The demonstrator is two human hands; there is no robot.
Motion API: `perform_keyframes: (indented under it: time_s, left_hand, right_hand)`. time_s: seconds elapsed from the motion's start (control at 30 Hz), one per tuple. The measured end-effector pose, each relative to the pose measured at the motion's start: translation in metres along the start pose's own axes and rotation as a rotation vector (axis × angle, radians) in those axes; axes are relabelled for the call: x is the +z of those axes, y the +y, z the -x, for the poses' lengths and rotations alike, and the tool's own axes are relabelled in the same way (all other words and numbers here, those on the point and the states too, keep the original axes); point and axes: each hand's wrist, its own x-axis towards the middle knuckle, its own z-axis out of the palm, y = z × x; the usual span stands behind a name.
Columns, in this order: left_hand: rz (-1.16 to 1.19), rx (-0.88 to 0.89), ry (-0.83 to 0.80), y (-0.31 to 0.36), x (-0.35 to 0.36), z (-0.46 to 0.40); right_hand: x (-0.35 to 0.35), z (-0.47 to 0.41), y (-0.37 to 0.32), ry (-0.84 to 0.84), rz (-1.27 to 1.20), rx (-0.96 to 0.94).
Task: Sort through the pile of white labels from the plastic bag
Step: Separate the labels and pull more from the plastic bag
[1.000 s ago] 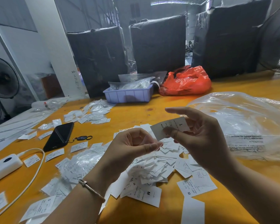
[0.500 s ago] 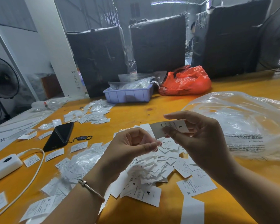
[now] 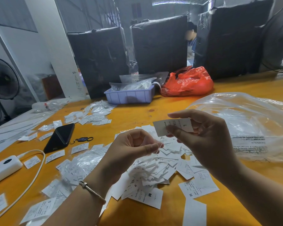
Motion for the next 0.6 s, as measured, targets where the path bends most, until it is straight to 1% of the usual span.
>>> perform_keyframes:
  time_s: [0.33,0.43,0.6]
  left_hand:
    - [-0.028,0.003,0.027,-0.0027,-0.0012,-0.0015]
    - [-0.002,-0.017,0.022,-0.0031,-0.0029,-0.0016]
    - [0.016,-0.020,0.047,-0.0028,-0.0030,-0.0021]
  right_hand:
    - [0.0031,0.0024,0.0040,-0.072,0.075,0.034]
    - [0.0040,0.0032,0.0046,-0.120,0.150,0.030]
    - [0.0017,0.0032,0.0034,-0.203,0.202,0.033]
